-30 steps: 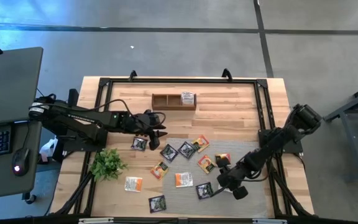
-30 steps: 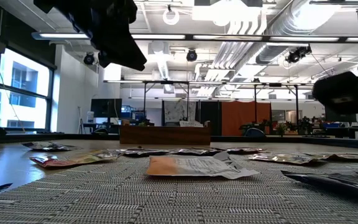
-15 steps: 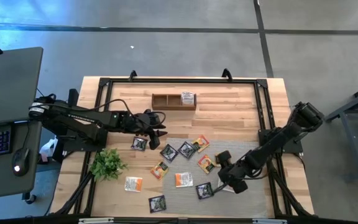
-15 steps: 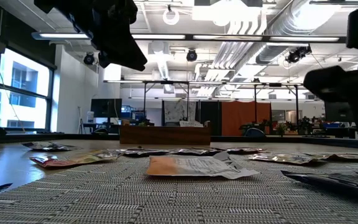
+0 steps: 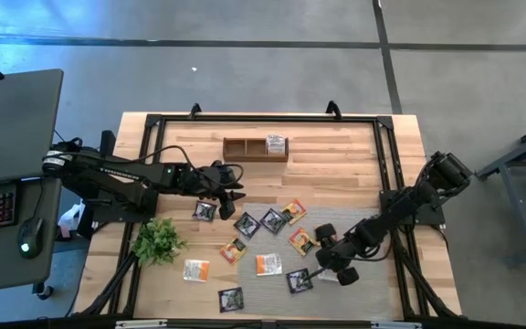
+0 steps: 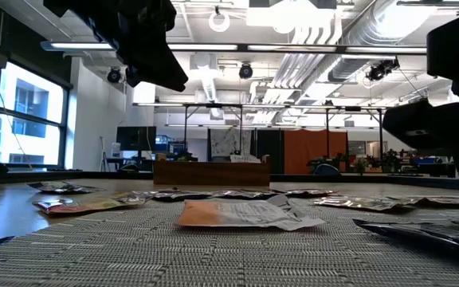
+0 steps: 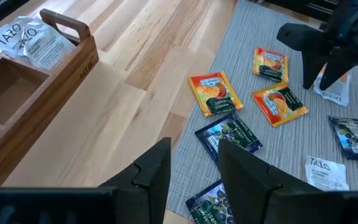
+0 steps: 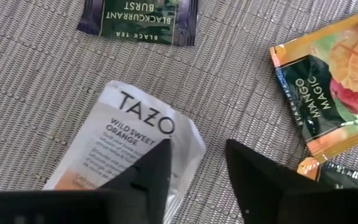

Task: Pick & Place Tea
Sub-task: Put the white tea bag into the right section of the wooden organizer

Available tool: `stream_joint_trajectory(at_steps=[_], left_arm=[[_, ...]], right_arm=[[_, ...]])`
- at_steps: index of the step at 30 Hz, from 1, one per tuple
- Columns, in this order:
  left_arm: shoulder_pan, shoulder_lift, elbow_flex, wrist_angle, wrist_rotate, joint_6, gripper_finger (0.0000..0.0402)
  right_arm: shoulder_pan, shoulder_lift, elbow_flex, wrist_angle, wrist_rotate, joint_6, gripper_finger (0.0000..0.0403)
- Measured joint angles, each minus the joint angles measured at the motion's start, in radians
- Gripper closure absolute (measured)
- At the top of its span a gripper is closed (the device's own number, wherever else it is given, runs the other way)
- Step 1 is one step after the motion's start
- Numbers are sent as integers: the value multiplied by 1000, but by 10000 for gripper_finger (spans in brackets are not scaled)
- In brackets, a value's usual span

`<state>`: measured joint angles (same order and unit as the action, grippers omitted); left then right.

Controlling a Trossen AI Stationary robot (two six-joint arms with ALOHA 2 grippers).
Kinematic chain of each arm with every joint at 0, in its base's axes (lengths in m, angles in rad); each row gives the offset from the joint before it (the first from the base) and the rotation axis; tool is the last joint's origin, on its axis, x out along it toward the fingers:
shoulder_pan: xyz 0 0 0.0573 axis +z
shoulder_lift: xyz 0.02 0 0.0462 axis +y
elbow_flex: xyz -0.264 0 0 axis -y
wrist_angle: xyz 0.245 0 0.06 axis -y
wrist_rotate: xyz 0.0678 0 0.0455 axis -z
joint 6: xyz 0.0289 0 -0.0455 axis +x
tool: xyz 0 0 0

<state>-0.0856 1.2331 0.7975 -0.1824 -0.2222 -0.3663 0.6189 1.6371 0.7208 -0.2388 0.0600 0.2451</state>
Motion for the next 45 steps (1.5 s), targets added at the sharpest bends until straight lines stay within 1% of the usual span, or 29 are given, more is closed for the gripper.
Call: stream_joint_trajectory(at_steps=[7,8,10,12,14,15,17,20,23,24,25,26,27,29,31,33,34,36,38,43,45], left_arm=[[0,0,0,0,0,26,270],[0,0,0,0,0,25,270],[0,0,0,1,0,23,270],[0,0,0,1,-1,22,270],[0,0,0,0,-20,22,270],[0,0,0,0,-28,22,270],[0,0,0,0,-50,22,270],[0,0,0,-1,-81,31,270],[0,0,0,-2,-91,53,270],[0,0,0,-2,-95,55,270],[0,0,0,-3,-99,55,270],[0,0,0,-7,-106,56,270],[0,0,0,-9,-111,64,270],[0,0,0,-12,-124,84,270],[0,0,0,-20,-148,92,270],[0,0,0,-39,-183,92,270],[0,0,0,-50,-201,92,270],[0,0,0,-77,-238,85,270],[1,0,0,-99,-261,72,270],[1,0,0,-113,-268,71,270],[1,0,0,-113,-271,73,270]], right_arm=[[0,-20,7,21,-42,1,387],[-2,-31,9,14,-49,2,394],[-6,-56,20,15,-43,10,392],[-17,-88,38,39,-14,15,384],[-36,-118,46,38,33,-18,383],[-48,-130,47,35,71,-47,385],[-82,-158,52,50,192,-122,396],[-169,-197,57,131,431,-277,398],[-291,-201,55,285,731,-374,397],[-341,-202,55,345,807,-384,399],[-398,-204,55,395,846,-389,400],[-455,-205,55,431,845,-386,400],[-515,-205,55,457,811,-369,400],[-636,-192,55,496,693,-293,400],[-745,-158,55,552,553,-214,401],[-827,-102,55,625,441,-169,401],[-854,-70,55,658,404,-160,401],[-890,-14,55,710,370,-159,402],[-909,27,64,727,376,-159,402],[-937,98,69,727,352,-121,402],[-935,119,69,719,366,-123,402]])
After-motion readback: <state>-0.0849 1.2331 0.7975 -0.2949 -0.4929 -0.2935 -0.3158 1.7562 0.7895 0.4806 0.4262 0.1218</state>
